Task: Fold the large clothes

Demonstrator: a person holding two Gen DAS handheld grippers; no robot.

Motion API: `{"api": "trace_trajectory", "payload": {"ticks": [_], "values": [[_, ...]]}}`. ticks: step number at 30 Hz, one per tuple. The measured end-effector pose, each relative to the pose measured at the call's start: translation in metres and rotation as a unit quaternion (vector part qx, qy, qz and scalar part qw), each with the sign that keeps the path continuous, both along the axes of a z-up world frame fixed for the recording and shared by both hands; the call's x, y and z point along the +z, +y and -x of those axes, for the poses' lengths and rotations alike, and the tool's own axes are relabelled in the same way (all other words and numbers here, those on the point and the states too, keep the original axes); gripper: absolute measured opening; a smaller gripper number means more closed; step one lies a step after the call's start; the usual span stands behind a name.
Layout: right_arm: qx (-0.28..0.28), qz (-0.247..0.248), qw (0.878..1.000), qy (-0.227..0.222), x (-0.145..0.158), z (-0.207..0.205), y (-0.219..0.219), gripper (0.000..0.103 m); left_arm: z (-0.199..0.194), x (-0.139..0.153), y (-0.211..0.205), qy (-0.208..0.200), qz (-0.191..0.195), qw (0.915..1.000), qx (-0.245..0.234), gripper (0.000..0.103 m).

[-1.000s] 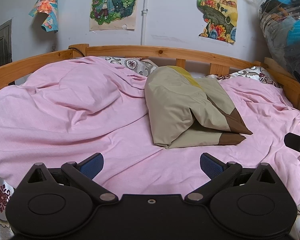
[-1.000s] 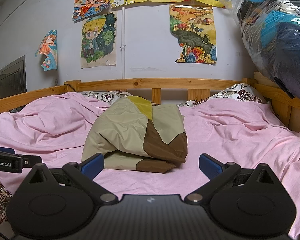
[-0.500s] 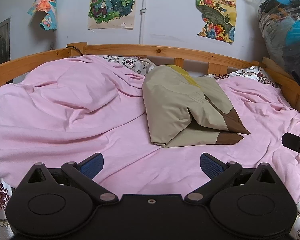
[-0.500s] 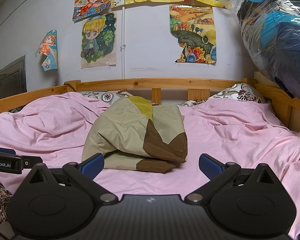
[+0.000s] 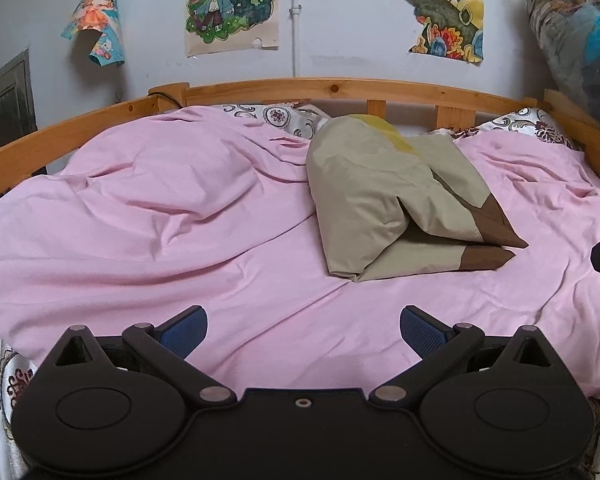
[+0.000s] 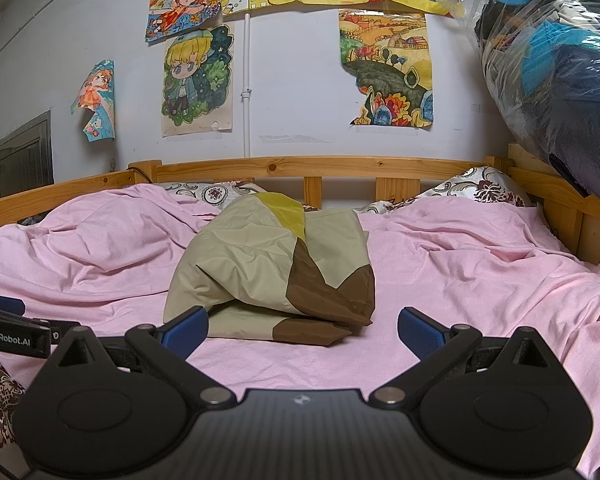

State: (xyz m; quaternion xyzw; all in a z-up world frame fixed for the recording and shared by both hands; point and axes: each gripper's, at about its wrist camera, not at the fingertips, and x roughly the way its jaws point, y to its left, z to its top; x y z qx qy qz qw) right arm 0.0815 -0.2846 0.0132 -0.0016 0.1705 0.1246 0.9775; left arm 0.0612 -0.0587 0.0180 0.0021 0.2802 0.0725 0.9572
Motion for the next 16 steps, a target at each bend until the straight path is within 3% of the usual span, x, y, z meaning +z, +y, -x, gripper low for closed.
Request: {"api": "trace_trajectory", "payload": {"ticks": [16], "values": [[0.0,0.0,1.0,0.0,0.0003,0.0004,0.0004,0.103,-0.0037,0.0007,0.0049,0.004,-0.004,1.0,0.003,0.102]]}}
